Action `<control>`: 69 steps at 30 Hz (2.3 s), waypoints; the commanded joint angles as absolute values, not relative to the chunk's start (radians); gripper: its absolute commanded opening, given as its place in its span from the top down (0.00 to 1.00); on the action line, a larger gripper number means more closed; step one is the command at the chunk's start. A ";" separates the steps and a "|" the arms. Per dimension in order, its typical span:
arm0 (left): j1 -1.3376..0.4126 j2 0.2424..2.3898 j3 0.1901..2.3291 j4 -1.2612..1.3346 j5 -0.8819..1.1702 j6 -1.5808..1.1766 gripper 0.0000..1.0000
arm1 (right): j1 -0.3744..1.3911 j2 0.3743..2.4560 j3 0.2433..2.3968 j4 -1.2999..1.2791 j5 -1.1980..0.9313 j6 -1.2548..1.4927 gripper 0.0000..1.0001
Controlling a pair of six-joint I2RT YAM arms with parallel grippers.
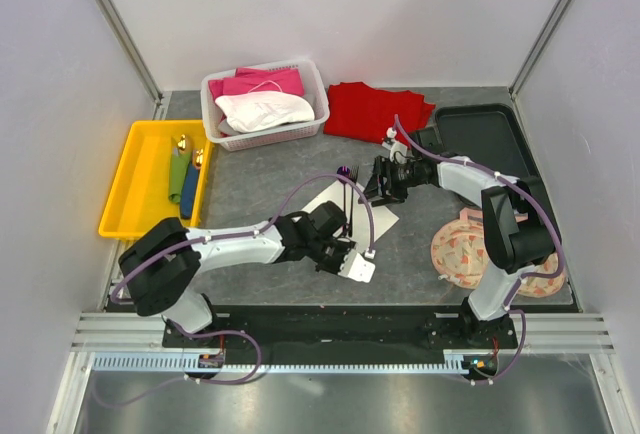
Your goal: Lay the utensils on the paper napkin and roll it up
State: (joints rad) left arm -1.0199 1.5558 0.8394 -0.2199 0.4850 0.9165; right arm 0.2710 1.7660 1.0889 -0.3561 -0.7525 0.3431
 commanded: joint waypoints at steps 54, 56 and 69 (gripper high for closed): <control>-0.861 1.819 1.301 -0.584 0.574 0.893 0.98 | 0.186 1.706 1.062 -0.370 -0.848 0.319 0.37; -0.836 1.841 1.333 -0.584 0.578 0.897 0.98 | 0.186 1.707 1.051 -0.370 -0.847 0.324 0.39; -0.758 1.918 1.362 -0.515 0.557 0.907 0.98 | 0.187 1.717 0.911 -0.216 -0.923 0.497 0.59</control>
State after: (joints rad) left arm -0.7647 1.9221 1.3525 -0.5575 0.5343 0.9051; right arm 0.1867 1.7420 0.9421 -0.3004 -0.8680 0.4419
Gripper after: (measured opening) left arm 0.026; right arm 0.433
